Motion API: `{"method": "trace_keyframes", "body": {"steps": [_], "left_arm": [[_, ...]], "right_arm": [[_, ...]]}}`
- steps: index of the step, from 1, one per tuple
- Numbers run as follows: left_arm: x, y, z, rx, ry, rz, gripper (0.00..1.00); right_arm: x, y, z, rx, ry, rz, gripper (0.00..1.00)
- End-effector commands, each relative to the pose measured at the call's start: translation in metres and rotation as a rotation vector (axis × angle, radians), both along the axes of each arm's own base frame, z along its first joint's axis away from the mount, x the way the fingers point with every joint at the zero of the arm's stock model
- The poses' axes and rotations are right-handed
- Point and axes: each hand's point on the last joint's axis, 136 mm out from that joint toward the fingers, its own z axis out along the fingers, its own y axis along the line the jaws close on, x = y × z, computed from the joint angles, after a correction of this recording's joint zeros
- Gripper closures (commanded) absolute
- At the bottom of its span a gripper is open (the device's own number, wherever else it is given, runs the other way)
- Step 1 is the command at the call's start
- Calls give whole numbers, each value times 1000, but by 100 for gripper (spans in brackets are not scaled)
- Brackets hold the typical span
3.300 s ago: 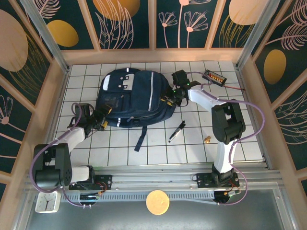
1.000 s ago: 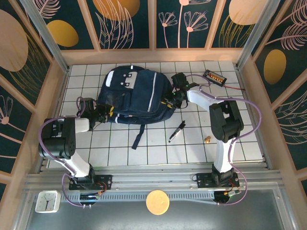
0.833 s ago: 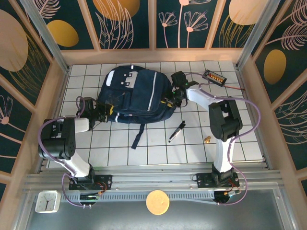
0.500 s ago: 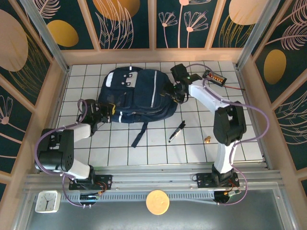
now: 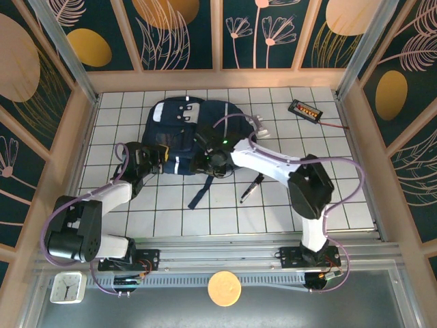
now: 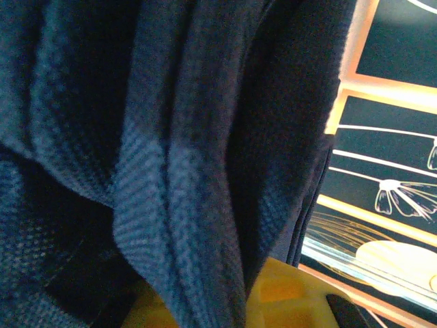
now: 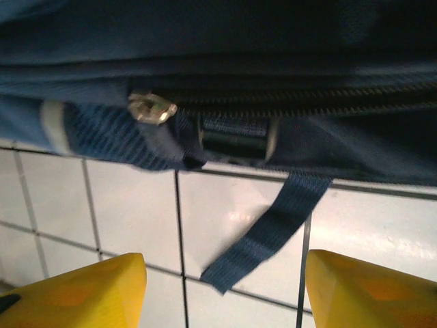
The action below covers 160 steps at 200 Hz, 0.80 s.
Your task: Pack books, pencil case, and school supplies into a backpack
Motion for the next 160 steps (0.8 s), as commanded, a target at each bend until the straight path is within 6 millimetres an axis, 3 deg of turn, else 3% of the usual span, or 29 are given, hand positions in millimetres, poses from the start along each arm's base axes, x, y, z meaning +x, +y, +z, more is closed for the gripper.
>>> {"method": "trace_keyframes", "body": {"steps": [1,54,80,126,160], "left_arm": [[-7,-18,21,-72,-40,-67,100],[-13,-19,21,-81,-31,-70,100],[-14,-19,22,-83,-30,-71,100],[-11,-20,25,-96,-33,-67,100],[-8,-21,29,-103,-37,-64,100]], "right_arm": [[21,11,15,-6,-107,-64,36],[43,13,3,-57,-174,-115,48],[52,18,3,-68,-206,-120,48],[57,22,-5,-103,-235,-94,49],[57,21,-13,-142,-263,-57,56]]}}
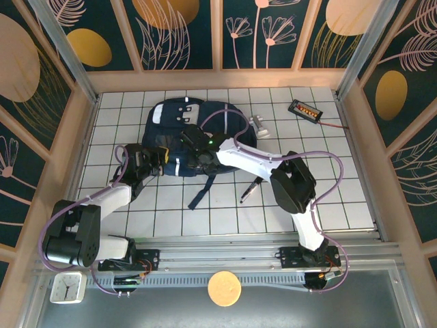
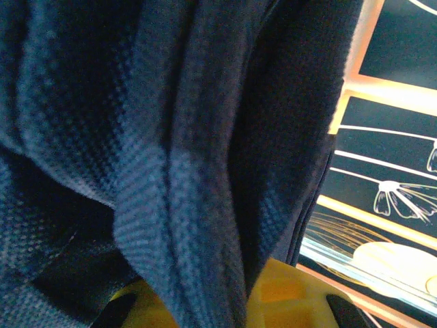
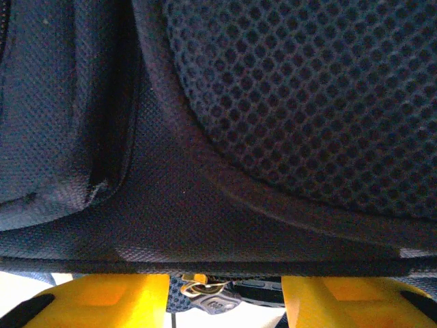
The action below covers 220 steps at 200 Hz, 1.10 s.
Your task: Pack books, pencil case, and school supplies into a backpack
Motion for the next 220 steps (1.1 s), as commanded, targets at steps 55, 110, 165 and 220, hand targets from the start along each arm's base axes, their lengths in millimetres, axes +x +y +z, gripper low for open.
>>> {"method": "trace_keyframes", "body": {"steps": [55,110,165,220], "left_arm": [[2,-19,32,-84,-58,-66,100],[2,-17,32,-81,-57,-55,100],[1,-16,28,-70,-53,-48,100],[-4,-7,15,-13,-24,-58,100]], "right_arm": [[10,-4,-10,-113,-99,47,73],[9,-9,-6,-129,-110,62,89],[2,-25,-5,-155,-77,80,100],[-11,-109,-21,-220,27,54,100]]}}
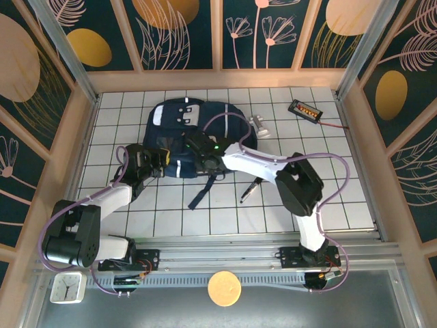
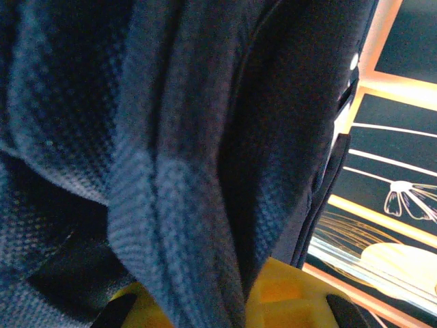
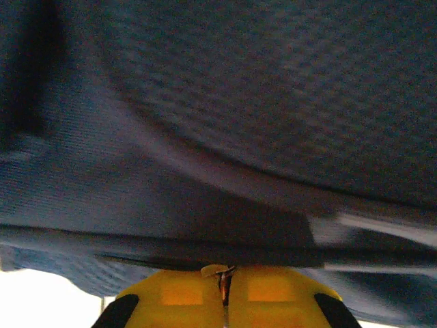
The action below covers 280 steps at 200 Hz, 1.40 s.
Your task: Pack books, pencil case, and school supplies into a backpack
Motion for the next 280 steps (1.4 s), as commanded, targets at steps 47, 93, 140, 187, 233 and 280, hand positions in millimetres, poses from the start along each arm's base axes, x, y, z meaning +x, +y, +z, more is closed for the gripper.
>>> {"method": "trace_keyframes", "body": {"steps": [47,93,140,187,233,280], "left_arm": [[1,22,15,59,-37,-58,100],[-3,35,4,128,0,-119,100],[7,47,0,185,4,-160,100],[54,84,12,364,14,-191,67],[34,74,17,290,22,-172,1],[-18,9,8,99,6,-159,1]], "right_arm": [[15,-133,-8,-153,68,-87,100],[59,-158,7,-122,3,-112,100],[56,-118,15,27,5,6,100],[8,-39,7,122,77,146,100],[2,16,6,205,138,161,100],[2,26,9,241,150,172,100]]}}
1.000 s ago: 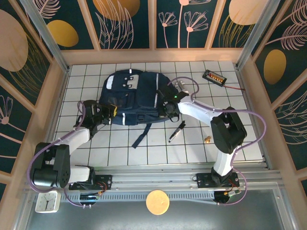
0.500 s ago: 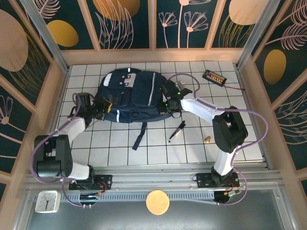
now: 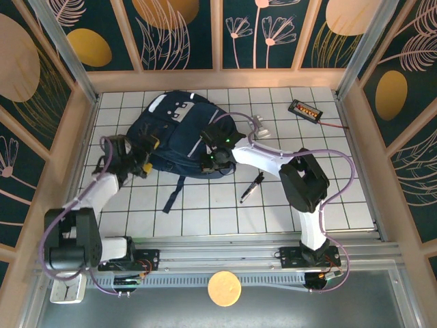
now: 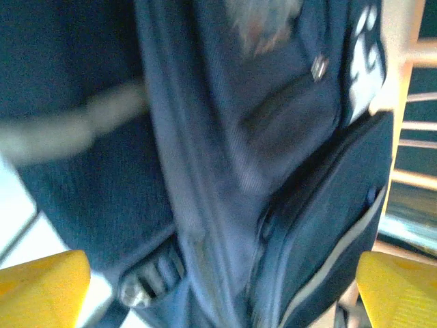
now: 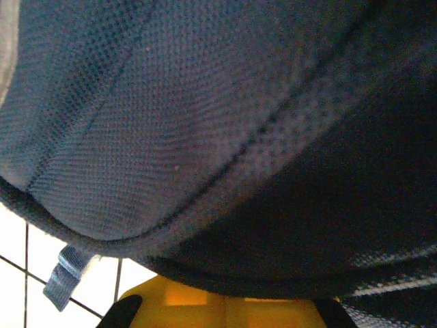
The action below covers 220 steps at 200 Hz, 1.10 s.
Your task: Pack books, pencil case, and school supplies into a backpack
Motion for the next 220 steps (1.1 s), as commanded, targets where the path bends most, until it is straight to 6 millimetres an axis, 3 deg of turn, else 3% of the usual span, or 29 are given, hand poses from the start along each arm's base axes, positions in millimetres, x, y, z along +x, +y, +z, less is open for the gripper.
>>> {"method": "trace_keyframes", "body": {"steps": [1,30,56,68,92,108,121,145,172,194,220], "left_arm": [[-8,-34,1,-139,0,25,1],[2,-69,10,-205,-38,7,1],[14,-89,3,-201,-21,-30,2],[15,-93,-5,-207,-7,-26,8],[15,-93,-13,-221,-2,-9,37],[15,-91,-15,-196,-7,-13,67],[15,-92,-14,-173,-19,-39,100],[8,-89,-12,-67,-35,-131,100],[-10,-73,-19,74,-20,-286,100],[-29,-60,-23,185,-6,-442,100],[-49,-48,-27,319,17,-601,100]], "right_arm": [[6,14,15,68,-6,-2,100],[-3,13,13,61,-2,14,100],[-7,13,13,62,-1,19,100],[-7,13,14,64,-3,21,100],[-9,15,14,66,-3,26,100],[-10,14,12,61,-1,26,100],[-11,10,10,45,-2,21,100],[-12,-9,7,-14,-11,9,100],[-9,-45,5,-62,-17,-16,100],[4,-68,5,-94,-47,5,100],[28,-74,15,-132,-156,139,100]]}}
